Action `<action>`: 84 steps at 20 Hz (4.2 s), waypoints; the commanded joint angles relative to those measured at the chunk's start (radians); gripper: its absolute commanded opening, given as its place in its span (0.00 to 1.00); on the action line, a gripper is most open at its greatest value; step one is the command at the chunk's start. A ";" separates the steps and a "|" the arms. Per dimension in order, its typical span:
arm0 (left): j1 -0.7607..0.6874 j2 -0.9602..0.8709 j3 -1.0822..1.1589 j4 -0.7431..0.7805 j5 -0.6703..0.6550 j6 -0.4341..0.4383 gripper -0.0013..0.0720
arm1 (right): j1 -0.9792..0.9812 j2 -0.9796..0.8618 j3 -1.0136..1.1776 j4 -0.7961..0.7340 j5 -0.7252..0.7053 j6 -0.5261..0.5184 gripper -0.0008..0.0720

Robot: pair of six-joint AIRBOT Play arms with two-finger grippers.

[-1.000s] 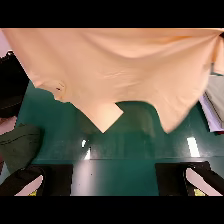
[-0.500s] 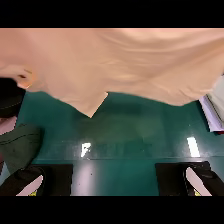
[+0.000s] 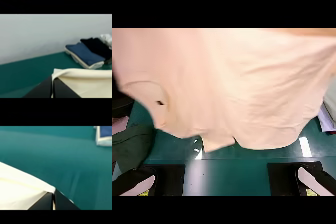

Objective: Fold the shirts.

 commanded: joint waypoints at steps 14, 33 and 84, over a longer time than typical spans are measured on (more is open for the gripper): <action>0.196 -0.439 -0.080 0.006 -0.423 -0.056 0.83 | 0.166 -0.423 -0.055 -0.117 -0.003 -0.009 0.52; 0.187 0.132 -1.536 -0.451 0.010 0.023 0.83 | 0.109 -0.056 -0.548 0.093 -0.137 -0.050 0.52; 0.067 0.283 0.065 0.158 -0.073 -0.170 0.04 | -0.082 0.093 0.350 -0.118 0.026 0.014 0.03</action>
